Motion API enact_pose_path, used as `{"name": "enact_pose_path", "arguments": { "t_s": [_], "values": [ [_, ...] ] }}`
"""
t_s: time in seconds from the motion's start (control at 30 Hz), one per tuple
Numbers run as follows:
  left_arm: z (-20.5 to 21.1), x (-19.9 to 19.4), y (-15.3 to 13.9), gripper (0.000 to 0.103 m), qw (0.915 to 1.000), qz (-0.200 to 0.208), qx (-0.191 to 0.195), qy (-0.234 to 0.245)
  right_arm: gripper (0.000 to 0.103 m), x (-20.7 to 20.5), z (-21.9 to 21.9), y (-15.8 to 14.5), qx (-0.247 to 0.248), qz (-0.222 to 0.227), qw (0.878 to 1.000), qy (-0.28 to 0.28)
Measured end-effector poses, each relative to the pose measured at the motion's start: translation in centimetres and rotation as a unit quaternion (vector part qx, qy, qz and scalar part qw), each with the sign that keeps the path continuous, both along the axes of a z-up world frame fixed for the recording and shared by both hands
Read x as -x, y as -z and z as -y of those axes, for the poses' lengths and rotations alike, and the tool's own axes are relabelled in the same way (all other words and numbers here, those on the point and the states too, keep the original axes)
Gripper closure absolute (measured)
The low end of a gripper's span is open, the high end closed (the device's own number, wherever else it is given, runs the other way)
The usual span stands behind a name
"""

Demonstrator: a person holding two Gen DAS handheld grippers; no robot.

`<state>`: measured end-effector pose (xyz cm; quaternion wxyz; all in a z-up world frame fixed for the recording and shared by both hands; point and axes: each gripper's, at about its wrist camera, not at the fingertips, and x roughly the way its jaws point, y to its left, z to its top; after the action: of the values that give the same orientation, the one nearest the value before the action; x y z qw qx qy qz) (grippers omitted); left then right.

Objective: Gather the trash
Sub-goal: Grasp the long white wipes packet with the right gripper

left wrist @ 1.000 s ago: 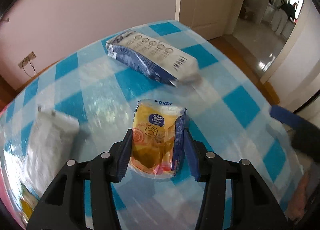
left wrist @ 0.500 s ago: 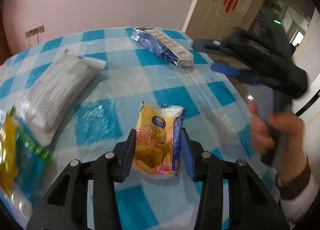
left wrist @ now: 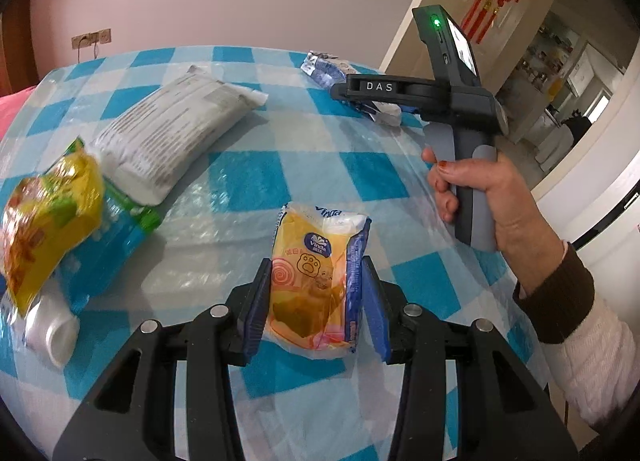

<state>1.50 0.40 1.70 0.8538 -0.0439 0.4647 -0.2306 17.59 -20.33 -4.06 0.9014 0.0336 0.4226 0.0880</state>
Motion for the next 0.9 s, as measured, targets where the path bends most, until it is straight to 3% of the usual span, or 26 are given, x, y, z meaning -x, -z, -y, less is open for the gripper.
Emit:
{"name": "enact_pose_path", "arguments": {
  "t_s": [0.1,0.27,0.9],
  "values": [
    [-0.6,0.3,0.0,0.058,1.0000,0.001,0.002,-0.007,0.034,0.1,-0.7,0.0,0.027,0.003,1.000,0.003],
    [-1.5,0.6,-0.3,0.058,0.9998,0.005,0.007,-0.018,0.036,1.0,-1.2,0.2,0.037,0.011,0.999,0.005],
    [-3.4,3.5,-0.7,0.058,0.9991,0.016,0.016,-0.036,0.038,11.3,-1.0,-1.6,-0.031,0.039,0.999,0.007]
  ]
}}
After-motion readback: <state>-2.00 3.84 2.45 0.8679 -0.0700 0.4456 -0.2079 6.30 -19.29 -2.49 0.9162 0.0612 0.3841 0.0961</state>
